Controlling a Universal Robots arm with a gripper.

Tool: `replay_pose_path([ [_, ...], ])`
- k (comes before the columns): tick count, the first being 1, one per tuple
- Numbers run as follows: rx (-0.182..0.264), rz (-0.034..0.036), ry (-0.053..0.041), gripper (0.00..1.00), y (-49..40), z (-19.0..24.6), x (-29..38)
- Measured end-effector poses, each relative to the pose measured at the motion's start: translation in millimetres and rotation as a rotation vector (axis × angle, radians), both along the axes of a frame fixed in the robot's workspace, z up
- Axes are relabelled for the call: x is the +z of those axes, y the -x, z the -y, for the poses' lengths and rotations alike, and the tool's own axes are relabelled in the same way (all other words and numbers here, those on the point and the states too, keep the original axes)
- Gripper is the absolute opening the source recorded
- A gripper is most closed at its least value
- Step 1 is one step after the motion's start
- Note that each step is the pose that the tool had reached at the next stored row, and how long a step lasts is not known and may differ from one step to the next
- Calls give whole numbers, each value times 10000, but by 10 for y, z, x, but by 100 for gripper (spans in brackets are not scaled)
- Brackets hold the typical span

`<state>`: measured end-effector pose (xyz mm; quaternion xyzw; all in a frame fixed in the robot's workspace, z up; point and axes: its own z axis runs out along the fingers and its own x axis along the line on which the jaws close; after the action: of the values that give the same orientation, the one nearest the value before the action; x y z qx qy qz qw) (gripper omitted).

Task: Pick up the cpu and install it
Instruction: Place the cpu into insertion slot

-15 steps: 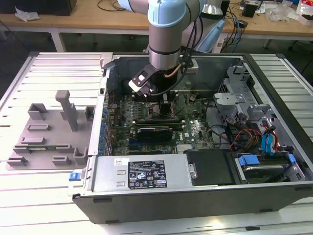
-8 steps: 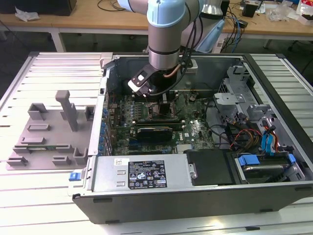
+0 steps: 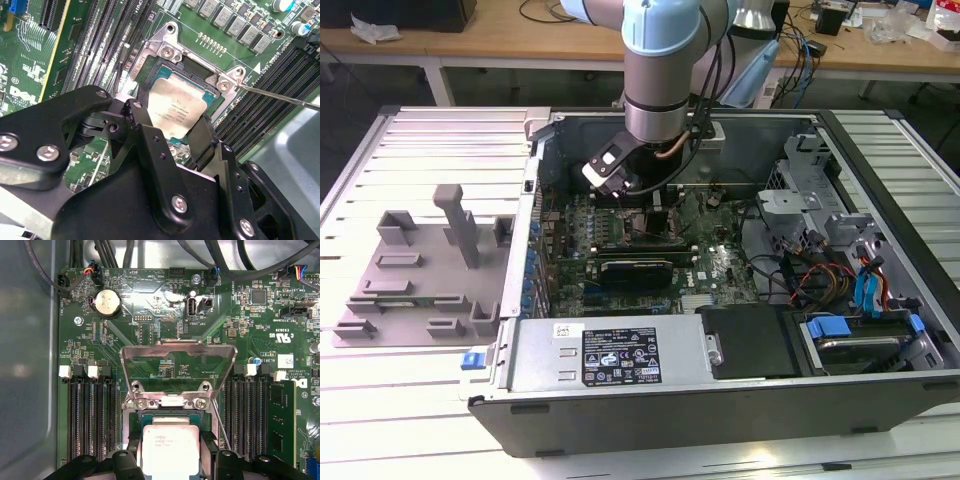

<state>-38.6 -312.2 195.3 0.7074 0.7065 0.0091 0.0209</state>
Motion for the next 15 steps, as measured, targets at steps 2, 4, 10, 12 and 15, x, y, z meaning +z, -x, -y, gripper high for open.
replay_pose_path([
  [2,-1,1,-2,55,0,0,-3],
  [4,-1,5,-4,55,-1,-1,-5],
  [10,-1,3,-4,61,0,-1,54],
  [12,-1,3,-3,61,0,-1,108],
  [15,-1,4,-7,61,-1,-1,145],
])
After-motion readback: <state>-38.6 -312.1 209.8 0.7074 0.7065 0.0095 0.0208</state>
